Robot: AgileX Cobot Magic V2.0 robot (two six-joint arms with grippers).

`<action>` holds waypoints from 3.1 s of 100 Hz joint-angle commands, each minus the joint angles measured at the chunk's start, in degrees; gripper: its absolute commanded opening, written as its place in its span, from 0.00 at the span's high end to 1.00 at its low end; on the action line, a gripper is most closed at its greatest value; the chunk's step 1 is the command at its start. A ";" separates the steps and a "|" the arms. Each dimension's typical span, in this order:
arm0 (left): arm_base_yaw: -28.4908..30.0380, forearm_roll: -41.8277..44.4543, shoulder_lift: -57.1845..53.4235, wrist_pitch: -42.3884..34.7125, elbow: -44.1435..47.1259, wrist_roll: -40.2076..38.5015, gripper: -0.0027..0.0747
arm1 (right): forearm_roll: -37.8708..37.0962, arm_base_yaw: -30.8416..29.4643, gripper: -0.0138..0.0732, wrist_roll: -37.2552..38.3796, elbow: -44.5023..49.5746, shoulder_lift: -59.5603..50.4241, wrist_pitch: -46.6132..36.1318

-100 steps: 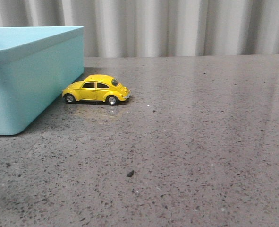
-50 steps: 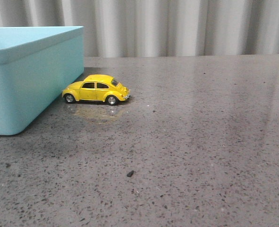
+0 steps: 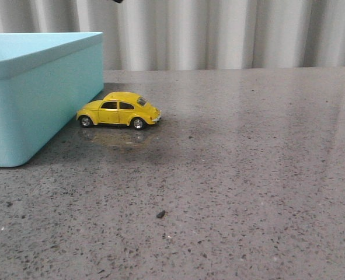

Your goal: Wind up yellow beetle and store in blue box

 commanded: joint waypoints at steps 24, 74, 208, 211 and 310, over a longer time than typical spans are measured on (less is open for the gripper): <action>-0.49 1.59 5.13 3.24 -14.15 4.65 0.57 | -0.48 -0.04 0.91 -0.40 0.09 0.67 -5.18; -0.47 8.30 10.05 24.40 -18.06 7.44 0.65 | 2.47 -0.04 0.91 -0.30 0.33 0.67 -5.14; 2.70 7.67 21.76 20.80 -18.51 24.43 0.38 | 6.90 -0.04 0.91 -0.30 0.40 0.67 -4.84; 2.70 7.67 22.15 20.80 -18.51 24.43 0.38 | 6.90 -0.04 0.91 -0.30 0.40 0.67 -4.84; 4.28 -3.44 22.59 24.21 -27.17 24.11 0.98 | 6.90 -0.04 0.91 -0.30 0.40 0.67 -4.84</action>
